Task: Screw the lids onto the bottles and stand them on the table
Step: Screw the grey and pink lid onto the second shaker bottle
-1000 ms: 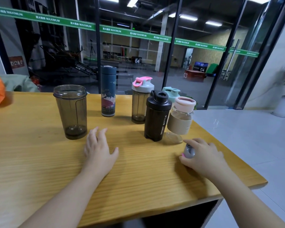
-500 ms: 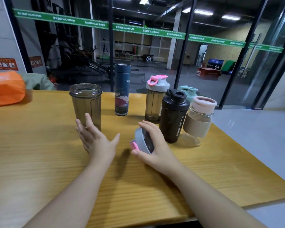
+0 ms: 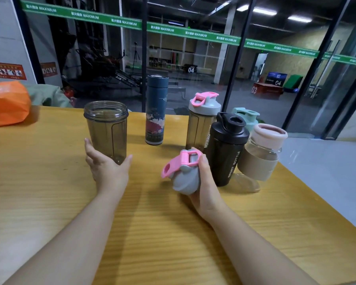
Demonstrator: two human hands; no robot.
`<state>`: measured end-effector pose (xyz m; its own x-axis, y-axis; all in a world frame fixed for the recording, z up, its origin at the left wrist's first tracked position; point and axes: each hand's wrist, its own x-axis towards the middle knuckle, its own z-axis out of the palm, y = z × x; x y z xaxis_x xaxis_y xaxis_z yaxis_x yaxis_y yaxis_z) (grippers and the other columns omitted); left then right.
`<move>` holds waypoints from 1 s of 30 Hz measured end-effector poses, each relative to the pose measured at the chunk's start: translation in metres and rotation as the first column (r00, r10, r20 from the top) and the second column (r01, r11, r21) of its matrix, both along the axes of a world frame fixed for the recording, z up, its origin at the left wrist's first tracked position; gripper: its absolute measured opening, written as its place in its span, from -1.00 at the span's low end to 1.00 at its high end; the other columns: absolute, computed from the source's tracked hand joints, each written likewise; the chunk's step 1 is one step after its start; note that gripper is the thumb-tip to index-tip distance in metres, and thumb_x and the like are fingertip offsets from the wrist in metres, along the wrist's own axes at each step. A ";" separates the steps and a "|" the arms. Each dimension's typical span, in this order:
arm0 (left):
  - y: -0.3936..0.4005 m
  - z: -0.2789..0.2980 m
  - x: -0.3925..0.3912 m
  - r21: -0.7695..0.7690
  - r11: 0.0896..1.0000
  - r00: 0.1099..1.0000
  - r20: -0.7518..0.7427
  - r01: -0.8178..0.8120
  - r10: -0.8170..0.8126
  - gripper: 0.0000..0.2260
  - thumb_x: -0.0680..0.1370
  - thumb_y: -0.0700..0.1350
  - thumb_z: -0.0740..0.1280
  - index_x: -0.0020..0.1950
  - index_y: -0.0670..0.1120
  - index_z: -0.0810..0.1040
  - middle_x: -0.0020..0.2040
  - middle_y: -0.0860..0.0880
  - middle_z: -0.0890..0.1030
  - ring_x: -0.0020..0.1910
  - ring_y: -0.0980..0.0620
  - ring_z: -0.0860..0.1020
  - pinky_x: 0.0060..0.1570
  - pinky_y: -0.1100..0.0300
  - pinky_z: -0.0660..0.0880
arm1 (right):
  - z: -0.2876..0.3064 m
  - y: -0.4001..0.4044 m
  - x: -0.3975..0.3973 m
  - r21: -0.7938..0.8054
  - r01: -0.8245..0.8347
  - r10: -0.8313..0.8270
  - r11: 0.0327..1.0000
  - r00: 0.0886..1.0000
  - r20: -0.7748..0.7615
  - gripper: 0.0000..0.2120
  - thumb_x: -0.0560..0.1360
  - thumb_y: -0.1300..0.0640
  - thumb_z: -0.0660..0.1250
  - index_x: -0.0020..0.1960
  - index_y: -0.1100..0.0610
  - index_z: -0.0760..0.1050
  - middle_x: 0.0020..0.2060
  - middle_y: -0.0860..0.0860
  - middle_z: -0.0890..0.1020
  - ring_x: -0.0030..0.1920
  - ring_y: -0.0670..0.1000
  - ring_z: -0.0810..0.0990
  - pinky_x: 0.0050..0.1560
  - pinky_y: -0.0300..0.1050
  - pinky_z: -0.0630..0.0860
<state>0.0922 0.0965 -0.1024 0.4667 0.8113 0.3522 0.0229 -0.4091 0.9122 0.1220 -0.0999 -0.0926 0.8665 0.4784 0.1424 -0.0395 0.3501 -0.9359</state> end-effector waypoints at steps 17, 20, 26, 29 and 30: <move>-0.020 0.010 -0.025 0.020 0.938 0.937 -0.032 0.347 -0.347 -0.27 0.36 -0.02 0.51 0.37 0.05 0.12 0.28 0.01 0.43 0.11 0.08 0.49 -0.01 0.36 0.36 | 0.031 0.004 -0.025 0.173 0.327 -0.370 0.929 0.797 0.478 -0.22 0.22 -0.10 0.51 0.30 -0.01 0.17 0.12 -0.02 0.45 0.05 -0.27 0.54 0.01 -0.36 0.47; -0.020 0.005 -0.024 -0.002 0.920 0.919 -0.053 0.392 -0.391 -0.31 0.29 0.09 0.49 0.22 0.24 0.09 0.25 0.01 0.46 0.22 -0.01 0.47 0.10 0.16 0.38 | 0.046 0.016 -0.024 0.228 0.357 -0.424 0.906 0.782 0.456 -0.15 0.20 -0.11 0.52 0.33 0.04 0.16 0.13 -0.06 0.46 0.07 -0.27 0.55 0.05 -0.34 0.47; -0.015 0.006 -0.031 0.010 0.831 0.830 -0.056 0.556 -0.555 -0.37 0.42 -0.08 0.49 0.28 0.12 0.13 0.22 0.03 0.46 0.12 0.18 0.49 -0.07 0.44 0.39 | 0.080 0.037 -0.013 0.295 0.330 -0.427 0.897 0.822 0.377 -0.14 0.20 -0.06 0.47 0.37 0.09 0.13 0.15 -0.04 0.47 0.05 -0.27 0.56 0.01 -0.36 0.48; -0.015 0.007 -0.032 0.048 0.803 0.803 -0.091 0.594 -0.589 -0.31 0.28 0.11 0.50 0.25 0.19 0.15 0.21 0.06 0.47 0.18 0.07 0.50 0.10 0.20 0.46 | 0.092 0.048 -0.007 0.275 0.305 -0.391 0.912 0.852 0.349 -0.20 0.26 0.07 0.50 0.36 0.13 0.15 0.11 -0.04 0.47 -0.05 -0.34 0.57 -0.07 -0.42 0.48; -0.016 0.008 -0.032 0.059 0.799 0.799 -0.110 0.599 -0.591 -0.29 0.22 0.18 0.46 0.23 0.23 0.13 0.22 0.07 0.47 0.18 0.06 0.50 0.13 0.14 0.46 | 0.094 0.051 -0.005 0.267 0.312 -0.391 0.912 0.860 0.329 -0.28 0.28 0.09 0.47 0.32 0.11 0.18 0.10 -0.03 0.48 -0.09 -0.36 0.57 -0.10 -0.44 0.48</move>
